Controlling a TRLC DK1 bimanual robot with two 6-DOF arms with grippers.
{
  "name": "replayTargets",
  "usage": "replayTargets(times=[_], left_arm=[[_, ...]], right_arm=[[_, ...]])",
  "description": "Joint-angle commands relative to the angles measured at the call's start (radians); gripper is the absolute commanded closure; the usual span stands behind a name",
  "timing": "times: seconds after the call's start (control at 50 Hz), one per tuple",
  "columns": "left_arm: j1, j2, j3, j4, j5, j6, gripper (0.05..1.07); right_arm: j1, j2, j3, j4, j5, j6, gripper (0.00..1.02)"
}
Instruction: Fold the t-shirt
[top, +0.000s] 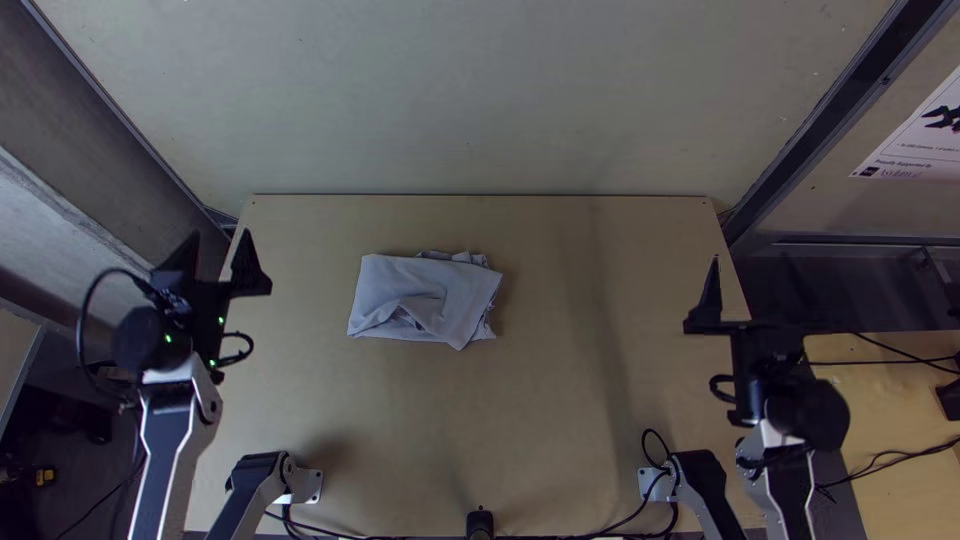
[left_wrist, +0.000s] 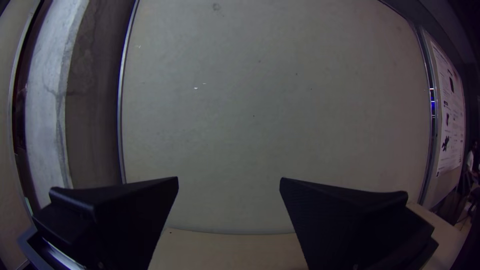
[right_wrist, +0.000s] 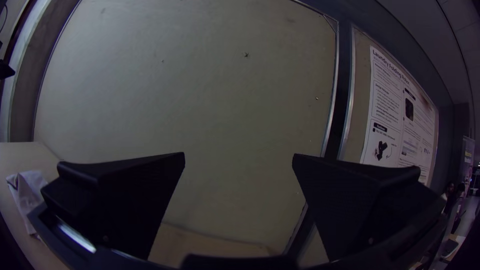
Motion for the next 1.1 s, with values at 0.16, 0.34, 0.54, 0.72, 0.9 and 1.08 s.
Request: replayTargets(times=[0.16, 0.34, 0.54, 0.72, 0.9, 1.08], left_arm=[[0.007, -0.167, -0.24, 0.121, -0.005, 0.042, 0.1], [0.021, -0.227, -0.349, 0.17, -0.032, 0.043, 0.1], [0.008, -0.267, -0.447, 0.265, -0.046, 0.042, 0.1], [0.001, -0.324, -0.511, 0.279, -0.046, 0.031, 0.1], [-0.007, -0.408, -0.599, 0.299, -0.041, 0.017, 0.1], [-0.033, -0.542, -0.675, 0.287, -0.035, 0.006, 0.1]], right_arm=[[-0.003, -0.158, -0.184, 0.071, 0.01, -0.025, 0.04], [0.002, -0.236, -0.293, 0.103, 0.009, -0.025, 0.04], [0.015, -0.369, -0.419, 0.103, 0.009, -0.016, 0.04], [0.012, -0.402, -0.469, 0.109, 0.009, 0.009, 0.04], [0.009, -0.403, -0.535, 0.114, 0.009, 0.028, 0.04], [0.034, -0.403, -0.543, 0.05, 0.003, 0.051, 0.04]])
